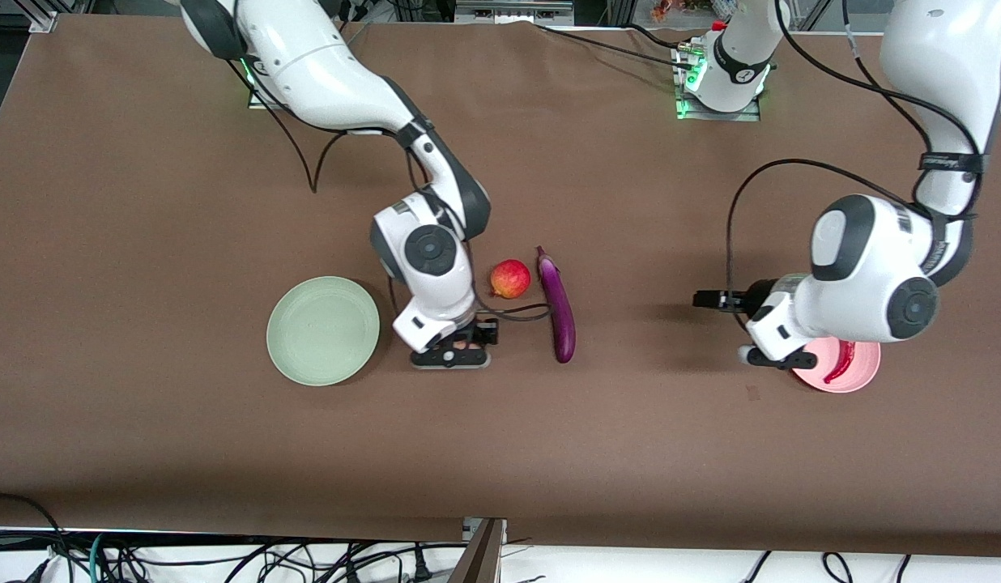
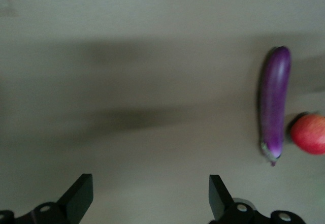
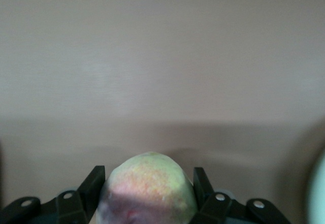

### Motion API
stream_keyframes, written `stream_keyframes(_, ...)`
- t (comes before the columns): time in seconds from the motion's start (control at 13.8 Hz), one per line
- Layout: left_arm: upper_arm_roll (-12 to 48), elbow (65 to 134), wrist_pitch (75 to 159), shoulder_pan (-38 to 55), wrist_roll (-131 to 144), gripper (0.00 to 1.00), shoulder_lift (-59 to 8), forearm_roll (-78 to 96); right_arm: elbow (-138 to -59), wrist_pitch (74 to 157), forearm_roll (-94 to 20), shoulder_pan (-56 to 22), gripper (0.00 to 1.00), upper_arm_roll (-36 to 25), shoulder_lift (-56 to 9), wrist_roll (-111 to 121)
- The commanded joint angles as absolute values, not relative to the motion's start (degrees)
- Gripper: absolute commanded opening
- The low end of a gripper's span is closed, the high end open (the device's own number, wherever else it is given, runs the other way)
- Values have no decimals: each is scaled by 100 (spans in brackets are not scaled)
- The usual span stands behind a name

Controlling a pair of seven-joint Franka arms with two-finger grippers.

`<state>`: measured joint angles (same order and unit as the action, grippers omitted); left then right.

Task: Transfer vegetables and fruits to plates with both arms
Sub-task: 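Carry the peach toward the green plate while the left gripper reaches the eggplant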

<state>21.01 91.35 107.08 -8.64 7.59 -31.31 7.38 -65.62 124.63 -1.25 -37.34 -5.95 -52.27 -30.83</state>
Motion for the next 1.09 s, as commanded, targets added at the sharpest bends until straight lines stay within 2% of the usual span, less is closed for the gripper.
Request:
stream_keyframes(0.0, 2065, 9088, 11431, -230, 1667, 100, -3470, 853, -7012, 11893, -167, -3324, 26, -501, -4642, -2244)
stream_keyframes(0.43, 2057, 9465, 13602, 535, 2240, 100, -4033, 853, -8839, 11979, -299, -2716, 26, -554, -3552, -924)
stream_keyframes(0.58, 2057, 9605, 14209, 729, 2574, 100, -4139, 853, -9419, 12338, -290, -2672, 27, -676, -3358, -792)
stream_keyframes(0.8, 2057, 9878, 15044, 869, 2654, 100, -4297, 844, -9659, 12524, -299, -2497, 27, -721, -3340, -450)
stream_keyframes(0.94, 1978, 9923, 15248, 1141, 2986, 99, -4394, 783, -9659, 12524, -299, -2277, 29, -721, -3331, -64)
stream_keyframes(1.01, 1925, 9940, 15249, 1151, 2988, 83, -4386, 747, -9659, 12533, -299, -2146, 32, -721, -3340, 121)
